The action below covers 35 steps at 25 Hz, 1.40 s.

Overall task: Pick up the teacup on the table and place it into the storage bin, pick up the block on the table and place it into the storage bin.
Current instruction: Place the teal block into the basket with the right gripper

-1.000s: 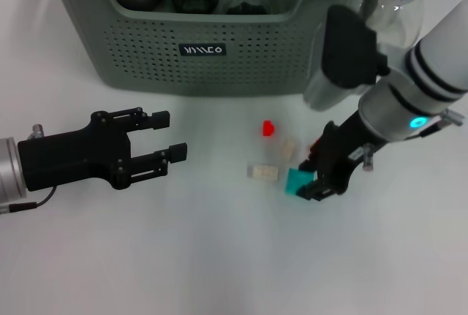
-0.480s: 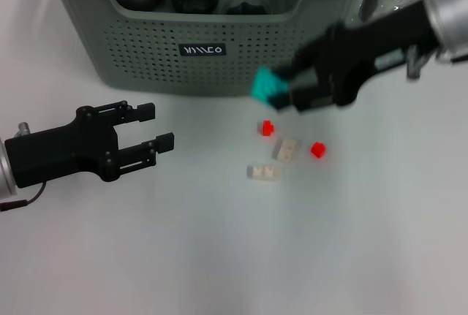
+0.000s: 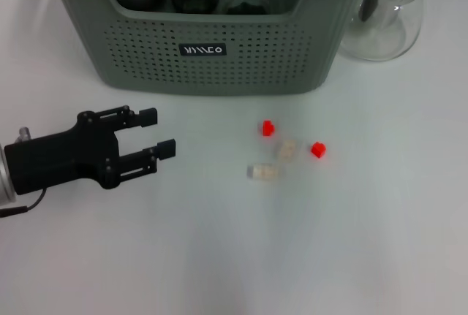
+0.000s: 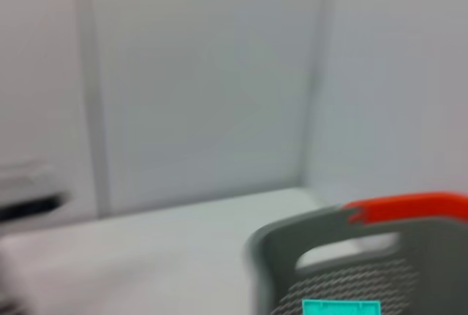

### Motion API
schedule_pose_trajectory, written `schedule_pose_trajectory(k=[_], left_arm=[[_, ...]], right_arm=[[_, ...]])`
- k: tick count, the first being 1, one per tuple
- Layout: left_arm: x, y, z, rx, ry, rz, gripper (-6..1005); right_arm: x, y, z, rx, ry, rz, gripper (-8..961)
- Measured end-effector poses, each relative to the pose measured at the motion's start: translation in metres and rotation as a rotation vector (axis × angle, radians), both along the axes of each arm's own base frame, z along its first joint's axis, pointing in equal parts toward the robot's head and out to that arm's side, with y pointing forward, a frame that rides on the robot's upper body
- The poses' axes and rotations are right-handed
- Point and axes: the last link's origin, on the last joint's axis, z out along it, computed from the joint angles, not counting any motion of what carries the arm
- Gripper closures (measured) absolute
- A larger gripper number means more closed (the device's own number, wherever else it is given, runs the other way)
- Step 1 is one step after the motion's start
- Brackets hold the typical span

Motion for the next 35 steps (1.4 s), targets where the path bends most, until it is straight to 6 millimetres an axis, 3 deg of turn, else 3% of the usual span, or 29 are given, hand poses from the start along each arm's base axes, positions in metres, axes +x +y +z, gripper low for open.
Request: schedule_pose_trajectory(k=[5,10,13,17,25,30,35], left_arm=[[0.004,-0.007,0.0,-0.024,-0.03,-0.033,367],[0.006,-0.008,-0.003,-0.032,-0.044,-0.034,366],[0.006,-0.008,-0.003,-0.029,-0.048,-0.034,366],[0.006,-0.008,-0.003,-0.028,-0.05,-0.035,366],[0.007,-0.007,-0.003,-0.026,-0.052,-0.036,366],[0.007,-0.007,-0.003,-0.027,-0.054,-0.035,366],[0.007,-0.008,-0.002,-0.024,-0.055,-0.033,367]], right_arm=[[-0.017,0.039,-0.016,0.126,0.01,-0.143,514],[-0.027,0.075,-0.051,0.194,-0.078,-0.242,505],[-0.029,0.089,-0.072,0.245,-0.125,-0.269,500],[-0.036,0.101,-0.085,0.319,-0.135,-0.283,493],[-0.048,0.111,-0.076,0.405,-0.079,-0.281,480],[-0.042,0.11,-0.078,0.403,-0.1,-0.273,471],[-0.034,0.103,-0.063,0.391,-0.033,-0.28,342]])
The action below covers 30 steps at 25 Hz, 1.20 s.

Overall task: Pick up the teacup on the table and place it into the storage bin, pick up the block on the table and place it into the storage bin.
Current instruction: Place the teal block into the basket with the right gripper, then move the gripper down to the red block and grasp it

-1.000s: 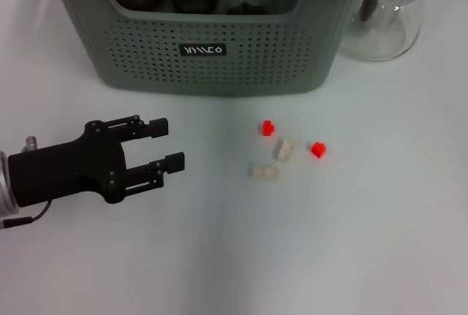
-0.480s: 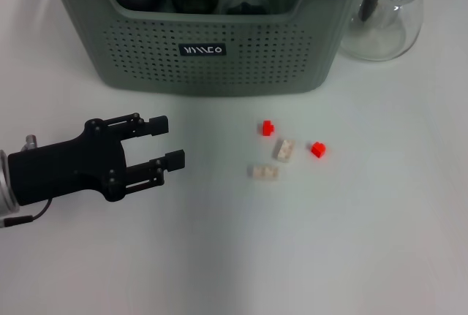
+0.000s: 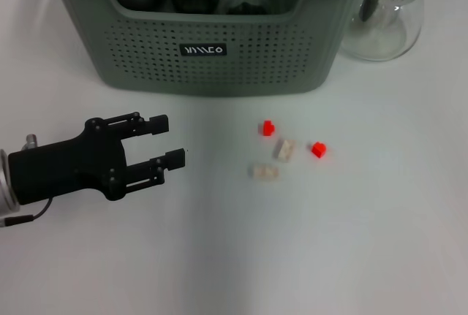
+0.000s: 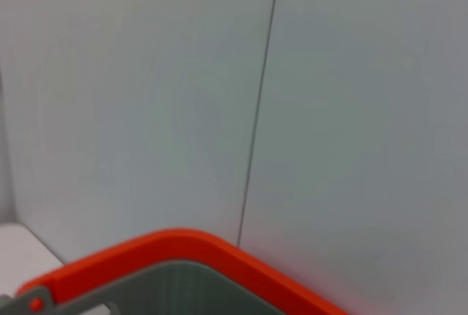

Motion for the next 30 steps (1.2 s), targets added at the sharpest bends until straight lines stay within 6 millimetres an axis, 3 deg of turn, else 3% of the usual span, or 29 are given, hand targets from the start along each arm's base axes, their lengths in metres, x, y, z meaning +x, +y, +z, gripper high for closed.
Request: schedule_pose_trajectory(k=[4,10,17,19,24,30], left_arm=[[-0.001,0.0,0.001,0.014,-0.002,0.004,367],[-0.005,0.0,0.003,0.039,0.0,0.014,367],[-0.009,-0.003,0.004,0.043,0.01,0.03,367],[-0.01,-0.003,0.005,0.048,0.011,0.034,367],[-0.01,-0.003,0.005,0.048,0.011,0.036,367],[-0.009,-0.003,0.004,0.046,0.008,0.034,366]], right_arm=[[0.017,-0.024,0.036,-0.027,0.167,0.047,238],[0.074,-0.102,0.084,-0.123,0.305,0.261,247],[0.146,-0.187,0.136,-0.31,0.197,0.376,247],[0.157,-0.201,0.143,-0.364,0.146,0.364,247],[0.175,-0.215,0.129,-0.56,-0.071,0.229,249],[0.175,-0.194,0.098,-0.648,-0.238,0.056,251]])
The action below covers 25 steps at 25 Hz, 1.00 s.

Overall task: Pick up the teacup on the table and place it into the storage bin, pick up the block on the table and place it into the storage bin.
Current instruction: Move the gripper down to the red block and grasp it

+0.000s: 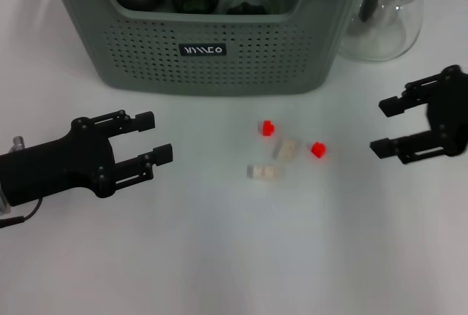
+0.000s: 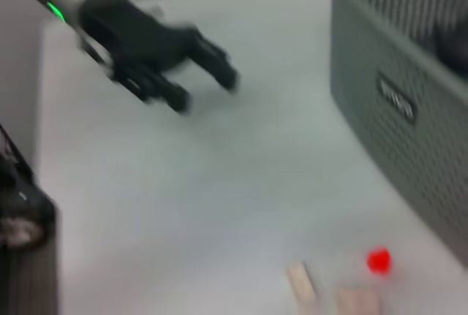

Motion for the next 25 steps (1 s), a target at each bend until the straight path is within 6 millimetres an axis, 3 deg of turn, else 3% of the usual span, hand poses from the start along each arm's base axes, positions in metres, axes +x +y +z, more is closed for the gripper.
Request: schedule_pose_trajectory(k=[9,14,20,25], left_arm=[[-0.001,-0.002,-0.001,-0.001,-0.002,0.005,366],[-0.001,-0.002,-0.002,0.001,-0.004,0.001,366],[-0.001,-0.002,-0.002,0.002,-0.002,0.001,366],[-0.001,-0.002,-0.002,0.003,-0.002,0.001,366]], right_arm=[[-0.013,0.039,-0.053,-0.012,-0.249,-0.12,254],[-0.013,0.045,-0.075,-0.037,-0.276,-0.108,277],[-0.007,0.058,-0.103,-0.028,-0.295,-0.213,423],[-0.002,0.065,-0.112,0.039,-0.284,-0.304,425]])
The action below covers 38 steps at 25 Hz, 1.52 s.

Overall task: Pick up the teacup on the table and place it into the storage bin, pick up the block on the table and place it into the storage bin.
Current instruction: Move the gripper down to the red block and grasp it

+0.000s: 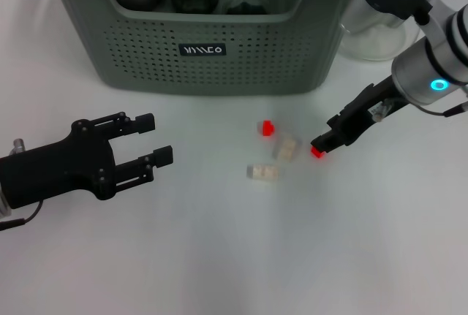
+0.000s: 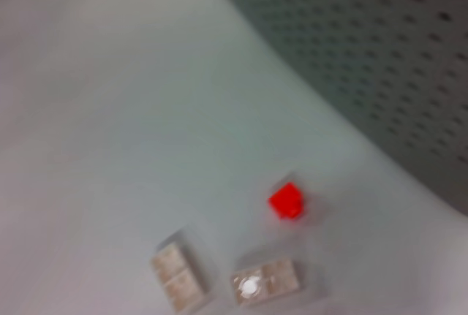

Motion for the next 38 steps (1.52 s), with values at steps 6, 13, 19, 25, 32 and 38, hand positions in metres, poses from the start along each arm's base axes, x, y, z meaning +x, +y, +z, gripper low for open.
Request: schedule_pose_trajectory(k=[6,13,19,25,32,38], left_arm=[[0.0,0.0,0.0,0.0,0.0,0.0,366],[0.0,0.0,0.0,0.0,0.0,0.0,367],[0.0,0.0,0.0,0.0,0.0,0.0,367],[-0.001,0.0,0.001,0.011,-0.003,0.009,367],[-0.002,0.0,0.001,0.012,-0.003,0.01,367],[-0.002,0.0,0.002,0.012,-0.003,0.01,367]], right_arm=[[0.006,0.0,-0.008,0.026,-0.012,-0.043,427],[0.008,-0.003,-0.016,0.008,-0.044,-0.007,430],[0.008,0.0,-0.017,0.038,-0.054,-0.011,432],[0.009,-0.001,-0.018,0.026,-0.066,0.001,447],[0.008,-0.004,-0.021,0.011,-0.068,0.005,513],[0.006,-0.007,-0.024,-0.002,-0.061,0.009,520]])
